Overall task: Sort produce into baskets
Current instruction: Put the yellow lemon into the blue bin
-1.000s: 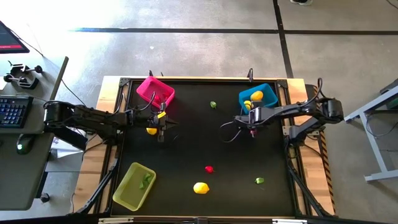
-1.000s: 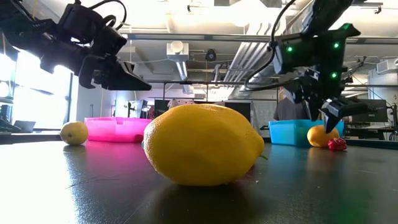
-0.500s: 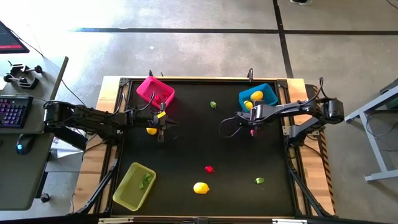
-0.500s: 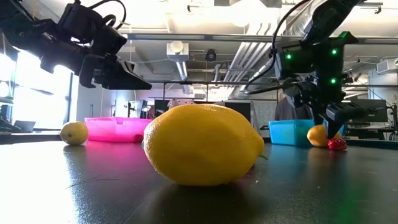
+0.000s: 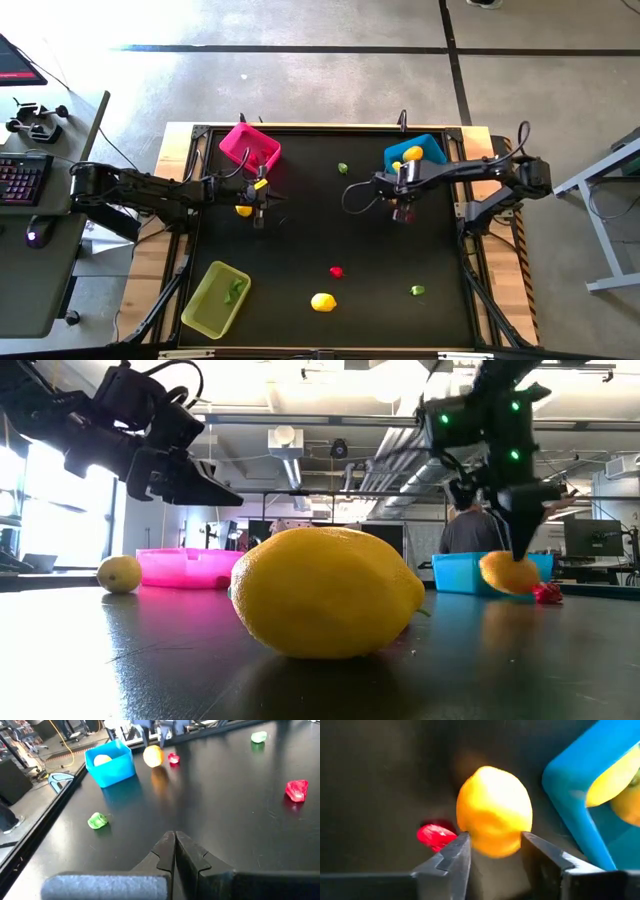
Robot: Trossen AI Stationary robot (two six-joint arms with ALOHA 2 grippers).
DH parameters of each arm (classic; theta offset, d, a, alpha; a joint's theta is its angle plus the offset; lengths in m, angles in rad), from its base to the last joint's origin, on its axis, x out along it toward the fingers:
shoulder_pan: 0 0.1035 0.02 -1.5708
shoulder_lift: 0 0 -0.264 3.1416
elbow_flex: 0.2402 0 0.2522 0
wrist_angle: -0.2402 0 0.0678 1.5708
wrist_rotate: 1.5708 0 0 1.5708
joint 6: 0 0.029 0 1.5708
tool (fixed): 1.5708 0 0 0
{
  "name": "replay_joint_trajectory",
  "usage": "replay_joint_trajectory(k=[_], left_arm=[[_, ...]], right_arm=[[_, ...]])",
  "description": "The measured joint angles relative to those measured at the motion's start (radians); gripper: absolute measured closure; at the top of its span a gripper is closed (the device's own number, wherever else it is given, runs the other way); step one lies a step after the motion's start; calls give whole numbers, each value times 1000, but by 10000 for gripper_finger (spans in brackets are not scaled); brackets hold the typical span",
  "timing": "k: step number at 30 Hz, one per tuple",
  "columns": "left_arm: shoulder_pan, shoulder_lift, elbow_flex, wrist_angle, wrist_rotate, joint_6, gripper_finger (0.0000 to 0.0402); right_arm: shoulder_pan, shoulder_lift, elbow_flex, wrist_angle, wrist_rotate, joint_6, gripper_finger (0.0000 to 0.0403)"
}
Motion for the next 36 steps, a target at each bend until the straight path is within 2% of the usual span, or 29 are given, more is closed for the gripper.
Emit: replay_joint_trajectory(k=[7, 11, 14, 20, 24, 27, 36], left_arm=[[0, 0, 0, -29, 0, 0, 401], [0, 0, 0, -38, 0, 0, 401], [0, 0, 0, -39, 0, 1, 401], [0, 0, 0, -41, 0, 0, 401], [0, 0, 0, -49, 0, 1, 401], [0, 0, 0, -49, 0, 0, 401], [0, 0, 0, -67, 0, 1, 401]], right_arm=[[-3, 0, 121, -43, -19, 16, 302], [3, -1, 164, -25, -11, 12, 314], [21, -1, 168, 17, -1, -7, 294], [62, 47, 168, 17, 39, -4, 194], [96, 96, 168, 2, 48, -71, 139], [122, 116, 168, -25, 48, -125, 124], [178, 159, 168, -104, 51, -210, 121]])
